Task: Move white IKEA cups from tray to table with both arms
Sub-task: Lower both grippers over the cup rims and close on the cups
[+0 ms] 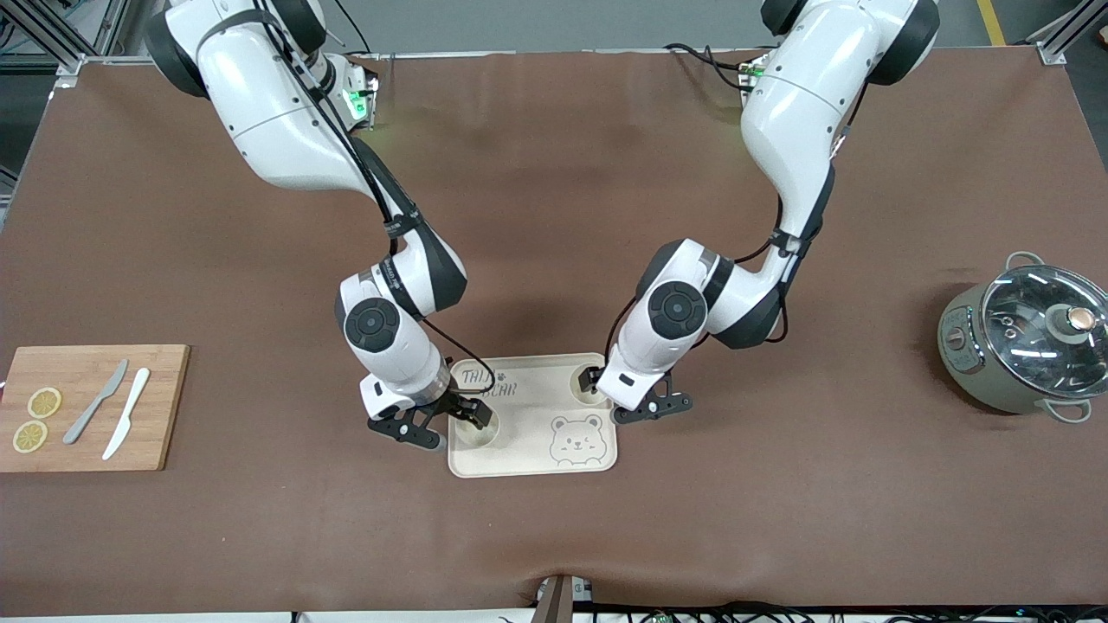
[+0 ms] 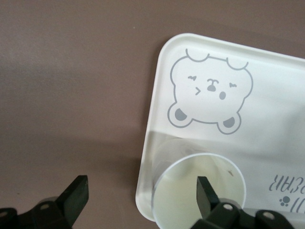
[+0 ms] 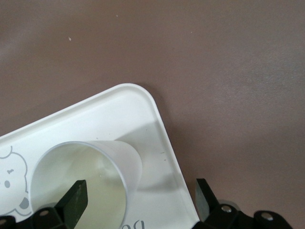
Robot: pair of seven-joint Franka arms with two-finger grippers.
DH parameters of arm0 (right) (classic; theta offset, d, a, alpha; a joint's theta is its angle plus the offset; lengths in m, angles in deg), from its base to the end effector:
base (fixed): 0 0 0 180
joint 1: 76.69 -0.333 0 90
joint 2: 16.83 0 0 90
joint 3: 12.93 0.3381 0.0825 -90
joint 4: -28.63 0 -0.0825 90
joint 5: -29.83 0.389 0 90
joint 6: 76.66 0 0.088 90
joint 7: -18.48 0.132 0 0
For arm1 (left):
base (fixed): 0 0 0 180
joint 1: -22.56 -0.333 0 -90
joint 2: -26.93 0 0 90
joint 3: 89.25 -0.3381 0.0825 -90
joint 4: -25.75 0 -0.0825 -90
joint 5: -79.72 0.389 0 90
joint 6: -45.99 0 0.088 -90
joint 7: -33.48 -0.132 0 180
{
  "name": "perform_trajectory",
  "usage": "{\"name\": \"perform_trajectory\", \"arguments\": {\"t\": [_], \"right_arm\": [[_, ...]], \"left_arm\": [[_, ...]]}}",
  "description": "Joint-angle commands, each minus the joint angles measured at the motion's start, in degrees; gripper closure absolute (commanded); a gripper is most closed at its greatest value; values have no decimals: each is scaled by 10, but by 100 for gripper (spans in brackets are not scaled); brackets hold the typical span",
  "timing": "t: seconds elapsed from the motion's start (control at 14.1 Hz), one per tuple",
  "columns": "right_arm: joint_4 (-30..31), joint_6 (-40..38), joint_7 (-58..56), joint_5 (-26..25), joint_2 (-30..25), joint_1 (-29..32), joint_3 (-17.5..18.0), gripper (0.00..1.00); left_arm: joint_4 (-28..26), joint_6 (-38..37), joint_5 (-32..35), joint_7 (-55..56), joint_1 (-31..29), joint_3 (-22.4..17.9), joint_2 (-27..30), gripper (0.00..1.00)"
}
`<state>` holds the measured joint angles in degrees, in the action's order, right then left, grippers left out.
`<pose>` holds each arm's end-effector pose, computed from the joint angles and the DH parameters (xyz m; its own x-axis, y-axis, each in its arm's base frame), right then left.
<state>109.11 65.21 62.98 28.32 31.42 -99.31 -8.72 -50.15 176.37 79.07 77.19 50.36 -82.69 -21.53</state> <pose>0.7000 0.3399 0.2102 0.9356 -0.3243 0.1395 -0.2971 -0.9368 -0.1851 0.6527 -0.4220 0.2249 0.9771 0.2123 0.0118 0.2085 -0.9676 0.1425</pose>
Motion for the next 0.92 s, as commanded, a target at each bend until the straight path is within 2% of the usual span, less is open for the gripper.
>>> {"name": "perform_trajectory", "arguments": {"t": [0.0, 0.07, 0.28, 0.43, 0.57, 0.71, 0.85], "right_arm": [[-19, 9, 18, -16, 18, -9, -4, 0], [-18, 9, 19, -17, 19, -10, -4, 0], [-18, 9, 19, -16, 20, -10, -4, 0], [-19, 9, 17, -17, 19, -12, -4, 1], [-20, 9, 17, -17, 19, -12, -4, 20], [-19, 9, 17, -17, 19, -12, -5, 30], [-19, 9, 17, -17, 19, -12, -5, 50]], "left_arm": [[6, 7, -7, 6, 12, -5, -6, 0], [6, 7, -7, 6, 12, -5, -6, 5], [3, 28, -3, 5, 11, -5, -8, 43], [1, 30, -3, -1, 10, -5, -8, 65], [1, 30, -3, -5, 10, -5, -9, 82], [1, 31, -2, -5, 10, -5, -11, 100], [1, 35, -4, 0, 11, -5, -13, 100]]}}
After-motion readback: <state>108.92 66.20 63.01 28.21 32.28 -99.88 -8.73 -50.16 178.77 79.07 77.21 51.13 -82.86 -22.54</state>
